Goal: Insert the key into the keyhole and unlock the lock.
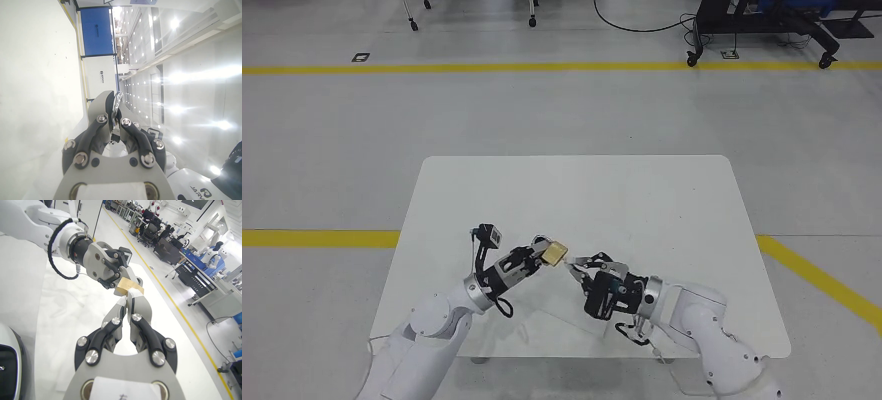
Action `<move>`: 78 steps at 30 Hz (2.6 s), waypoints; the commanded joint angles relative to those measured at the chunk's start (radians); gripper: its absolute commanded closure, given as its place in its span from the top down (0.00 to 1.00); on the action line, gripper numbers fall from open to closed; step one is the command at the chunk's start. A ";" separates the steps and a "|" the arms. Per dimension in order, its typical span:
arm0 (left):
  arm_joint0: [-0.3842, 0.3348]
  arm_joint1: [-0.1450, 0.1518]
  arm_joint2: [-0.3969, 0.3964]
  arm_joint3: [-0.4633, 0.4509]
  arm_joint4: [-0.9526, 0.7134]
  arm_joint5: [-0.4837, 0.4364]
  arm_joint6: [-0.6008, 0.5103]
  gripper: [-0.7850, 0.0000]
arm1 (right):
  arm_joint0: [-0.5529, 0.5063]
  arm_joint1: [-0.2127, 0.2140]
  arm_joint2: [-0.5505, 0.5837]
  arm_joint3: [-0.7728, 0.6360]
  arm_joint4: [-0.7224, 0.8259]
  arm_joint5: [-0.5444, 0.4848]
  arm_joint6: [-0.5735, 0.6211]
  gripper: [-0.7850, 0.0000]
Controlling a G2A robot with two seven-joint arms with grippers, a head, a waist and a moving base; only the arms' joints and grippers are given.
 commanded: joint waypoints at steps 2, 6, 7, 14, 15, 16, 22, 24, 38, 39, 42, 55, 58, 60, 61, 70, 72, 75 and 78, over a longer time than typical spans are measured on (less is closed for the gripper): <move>0.006 -0.001 0.002 -0.003 0.014 -0.010 0.007 0.00 | 0.006 0.001 0.011 0.021 0.043 -0.017 -0.005 0.00; 0.010 -0.002 0.000 -0.005 0.023 -0.018 0.011 0.00 | 0.008 0.002 0.022 0.035 0.092 -0.033 -0.019 0.00; 0.011 -0.002 -0.001 -0.006 0.024 -0.021 0.010 0.00 | 0.007 0.002 0.025 0.036 0.099 -0.036 -0.025 0.00; 0.019 -0.001 -0.009 -0.015 0.042 -0.025 0.003 0.00 | 0.013 0.005 0.035 0.064 0.141 -0.055 -0.055 0.00; 0.019 0.000 -0.009 -0.016 0.051 -0.024 0.000 0.00 | 0.016 0.005 0.034 0.070 0.139 -0.054 -0.050 0.00; 0.019 0.000 -0.009 -0.016 0.057 -0.022 -0.002 0.00 | 0.019 0.005 0.034 0.071 0.133 -0.051 -0.042 0.00; 0.011 0.000 -0.007 -0.012 0.066 0.000 -0.021 0.00 | 0.014 0.014 0.051 0.029 -0.001 0.002 -0.024 0.81; 0.009 -0.001 -0.006 -0.009 0.062 0.006 -0.027 0.00 | -0.010 0.018 0.077 0.001 -0.051 0.061 -0.019 1.00; -0.011 0.002 0.002 0.004 0.129 0.065 -0.062 0.00 | -0.074 0.059 0.038 -0.172 -0.605 0.047 -0.037 0.98; -0.014 0.003 0.006 0.002 0.159 0.077 -0.065 0.00 | -0.067 0.058 0.029 -0.174 -0.618 0.046 -0.024 0.97; -0.014 0.006 0.015 -0.008 0.213 0.100 -0.073 0.00 | -0.041 0.055 0.002 -0.173 -0.640 0.019 0.010 0.85; -0.021 0.009 0.035 -0.012 0.279 0.128 -0.109 0.00 | 0.089 0.033 -0.107 -0.072 -0.571 -0.138 0.093 0.65; -0.024 0.010 0.039 -0.009 0.292 0.129 -0.116 0.00 | 0.118 0.030 -0.118 -0.049 -0.540 -0.200 0.094 0.29; -0.025 0.010 0.042 -0.009 0.298 0.127 -0.122 0.00 | 0.132 0.029 -0.121 -0.038 -0.528 -0.224 0.102 0.03; -0.026 0.010 0.043 -0.009 0.301 0.126 -0.124 0.00 | 0.136 0.029 -0.121 -0.034 -0.522 -0.231 0.104 0.00; -0.028 0.012 0.048 -0.009 0.324 0.125 -0.118 0.00 | 0.141 0.034 -0.106 -0.039 -0.490 -0.256 0.120 0.00; -0.026 0.012 0.047 -0.010 0.327 0.124 -0.115 0.00 | 0.138 0.035 -0.100 -0.043 -0.485 -0.254 0.122 0.00; -0.025 0.013 0.047 -0.013 0.337 0.119 -0.111 0.00 | 0.130 0.037 -0.090 -0.042 -0.469 -0.245 0.127 0.00; -0.021 0.014 0.047 -0.016 0.359 0.116 -0.090 0.00 | 0.125 0.036 -0.077 -0.026 -0.422 -0.240 0.129 0.00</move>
